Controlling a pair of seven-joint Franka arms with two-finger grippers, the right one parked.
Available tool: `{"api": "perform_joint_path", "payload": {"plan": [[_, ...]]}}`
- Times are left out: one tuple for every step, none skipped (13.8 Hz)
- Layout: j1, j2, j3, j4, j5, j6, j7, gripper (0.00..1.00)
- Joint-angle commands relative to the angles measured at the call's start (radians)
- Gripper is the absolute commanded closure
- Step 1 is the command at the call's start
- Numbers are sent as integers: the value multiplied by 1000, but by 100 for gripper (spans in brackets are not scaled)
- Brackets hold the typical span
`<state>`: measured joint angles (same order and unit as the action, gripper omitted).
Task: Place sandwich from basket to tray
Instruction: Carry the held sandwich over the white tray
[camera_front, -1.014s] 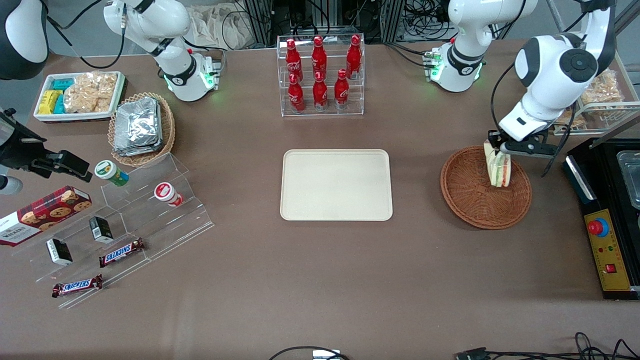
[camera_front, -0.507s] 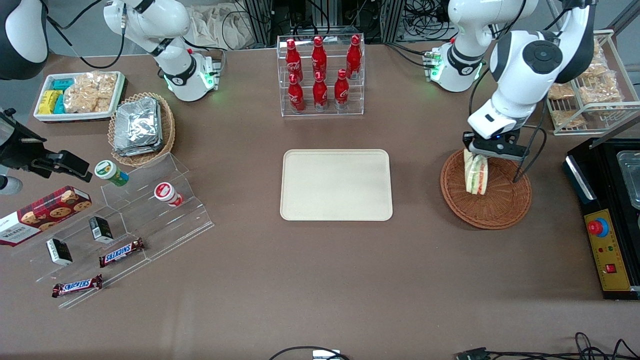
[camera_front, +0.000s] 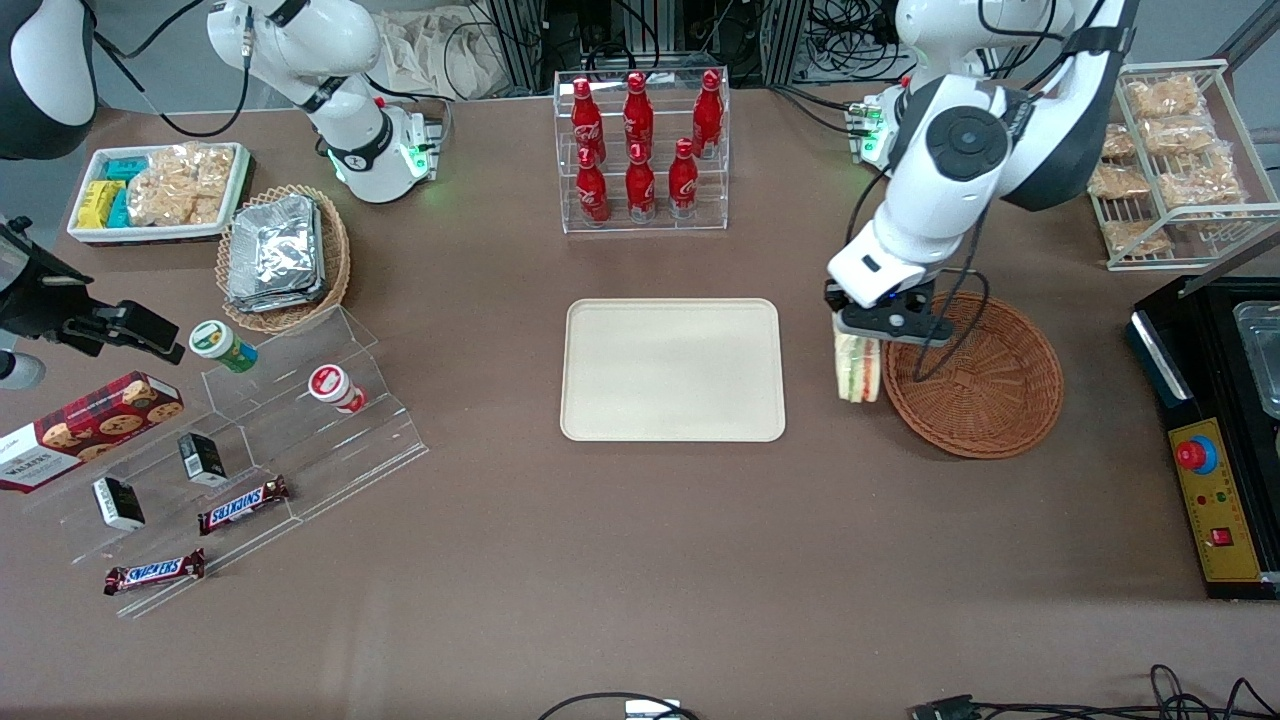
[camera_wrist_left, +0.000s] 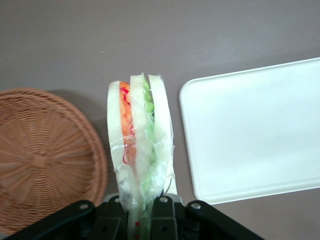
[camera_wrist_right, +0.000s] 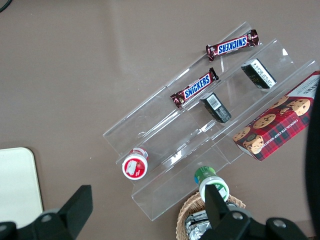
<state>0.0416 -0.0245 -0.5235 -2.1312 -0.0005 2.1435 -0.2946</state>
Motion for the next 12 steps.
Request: {"api": "perform_joint_path", "payload": {"plan": [[1,41,-62,39,33,-27,-93,93],[1,54,-85,45,36,-22,-133,92],[-3,75,-105,51,52,-22,-153,92],[-17,95,-122,50,77,-13,-188,93],[-40,124,-127,47,114,16,-245,92],[-70,155,-127,46,157,42,-309,93],[-94,193,-127,48,212,64,-378,93],[-104,228,-127,47,267,97,-438,92],[-121,259,-127,45,305,128,-480,93],[-134,293,-127,46,327,148,-500,93],[-137,320,-127,46,348,168,-518,93],[-147,340,-127,45,367,183,-535,93]]}}
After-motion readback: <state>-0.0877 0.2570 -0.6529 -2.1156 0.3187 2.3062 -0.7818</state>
